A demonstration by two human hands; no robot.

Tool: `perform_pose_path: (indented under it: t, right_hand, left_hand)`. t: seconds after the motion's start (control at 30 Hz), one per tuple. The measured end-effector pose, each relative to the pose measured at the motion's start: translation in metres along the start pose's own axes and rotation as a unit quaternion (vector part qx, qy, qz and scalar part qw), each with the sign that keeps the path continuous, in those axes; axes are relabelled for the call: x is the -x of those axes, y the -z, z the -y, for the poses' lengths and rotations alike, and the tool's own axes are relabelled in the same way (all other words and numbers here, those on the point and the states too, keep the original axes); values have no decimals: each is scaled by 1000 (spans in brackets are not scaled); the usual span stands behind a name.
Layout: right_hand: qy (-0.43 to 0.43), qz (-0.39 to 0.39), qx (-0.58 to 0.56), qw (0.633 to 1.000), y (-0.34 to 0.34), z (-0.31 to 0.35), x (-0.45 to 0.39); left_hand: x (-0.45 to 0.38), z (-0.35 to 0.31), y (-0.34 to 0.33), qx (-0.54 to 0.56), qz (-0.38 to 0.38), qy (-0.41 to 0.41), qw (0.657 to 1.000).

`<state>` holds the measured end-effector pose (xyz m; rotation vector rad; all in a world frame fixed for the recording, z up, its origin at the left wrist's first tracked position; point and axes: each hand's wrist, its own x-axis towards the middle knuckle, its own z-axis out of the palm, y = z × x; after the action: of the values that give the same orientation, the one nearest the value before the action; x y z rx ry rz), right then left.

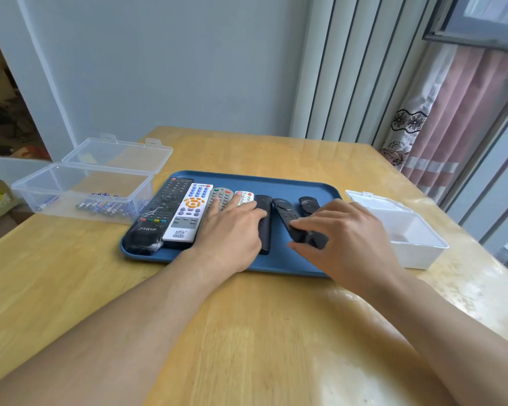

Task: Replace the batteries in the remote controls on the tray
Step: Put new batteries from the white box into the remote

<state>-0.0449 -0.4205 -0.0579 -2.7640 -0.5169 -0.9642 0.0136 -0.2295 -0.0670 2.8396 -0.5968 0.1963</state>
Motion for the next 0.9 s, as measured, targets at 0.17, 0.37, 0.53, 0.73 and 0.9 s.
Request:
perform_pose_path:
  t: [0.17,0.37,0.53,0.73,0.9]
  right_hand:
    - [45,76,-1,996,-14,6,1]
    - [23,105,-63,992,-13,4,1]
    - [-55,75,-101,991,-11,-7,-1]
    - [-149,118,-29,981,-9,-10,1]
    - [-183,159,-23,970,-7,-5,0]
  left_hand:
    - [1,0,2,14,1,0,1000]
    - [1,1,-1,20,-5,-2,1000]
    - [-2,-1,-3,48,-54,-35,997]
    - [1,-10,-7,59,-36,-91,993]
    - [1,-15,-5,59,-11,-86,994]
